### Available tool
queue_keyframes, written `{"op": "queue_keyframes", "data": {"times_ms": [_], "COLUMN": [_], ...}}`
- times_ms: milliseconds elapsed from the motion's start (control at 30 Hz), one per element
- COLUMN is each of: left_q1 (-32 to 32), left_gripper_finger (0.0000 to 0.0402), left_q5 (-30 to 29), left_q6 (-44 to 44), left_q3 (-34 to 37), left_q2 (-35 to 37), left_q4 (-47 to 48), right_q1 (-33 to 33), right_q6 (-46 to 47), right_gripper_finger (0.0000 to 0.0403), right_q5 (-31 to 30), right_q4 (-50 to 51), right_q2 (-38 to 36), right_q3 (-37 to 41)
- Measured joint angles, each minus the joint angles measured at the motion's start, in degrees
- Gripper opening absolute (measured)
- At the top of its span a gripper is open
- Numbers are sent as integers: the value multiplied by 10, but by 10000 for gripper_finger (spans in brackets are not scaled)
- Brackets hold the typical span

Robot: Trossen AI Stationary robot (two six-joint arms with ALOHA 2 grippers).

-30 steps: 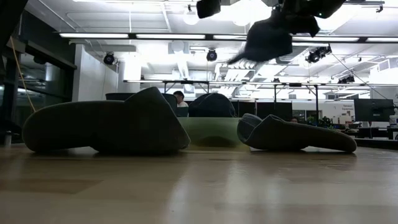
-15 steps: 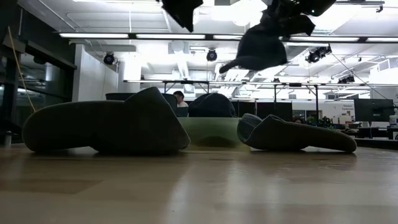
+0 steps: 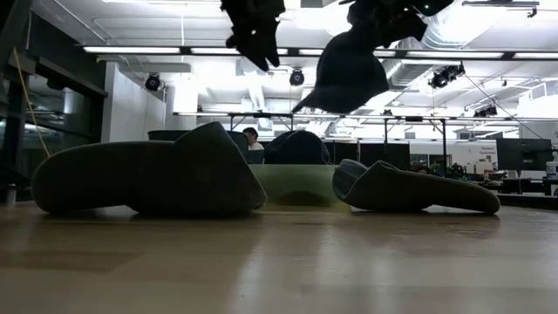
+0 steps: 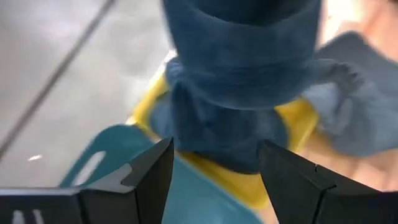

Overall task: Pick & Place hat
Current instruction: Put the blue cap into the yellow bin

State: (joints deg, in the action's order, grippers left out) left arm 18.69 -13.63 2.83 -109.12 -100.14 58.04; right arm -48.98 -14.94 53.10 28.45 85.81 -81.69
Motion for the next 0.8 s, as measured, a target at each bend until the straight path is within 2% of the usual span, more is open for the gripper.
{"op": "queue_keyframes", "data": {"times_ms": [100, 233, 433, 800], "left_q1": [25, 51, 78, 178], "left_gripper_finger": [225, 225, 225, 225], "left_q5": [90, 231, 301, 516], "left_q6": [-12, -10, -9, -11], "left_q3": [25, 63, 84, 87], "left_q2": [6, 14, 12, 29], "left_q4": [-30, -102, -135, -166], "right_q1": [14, 36, 54, 98], "right_q6": [-18, -55, -75, -152], "right_gripper_finger": [0, 0, 0, 0], "right_q5": [-4, -40, -49, -77], "right_q4": [-2, -4, -5, -46], "right_q2": [2, 2, 20, 69], "right_q3": [0, 0, 0, 0]}}
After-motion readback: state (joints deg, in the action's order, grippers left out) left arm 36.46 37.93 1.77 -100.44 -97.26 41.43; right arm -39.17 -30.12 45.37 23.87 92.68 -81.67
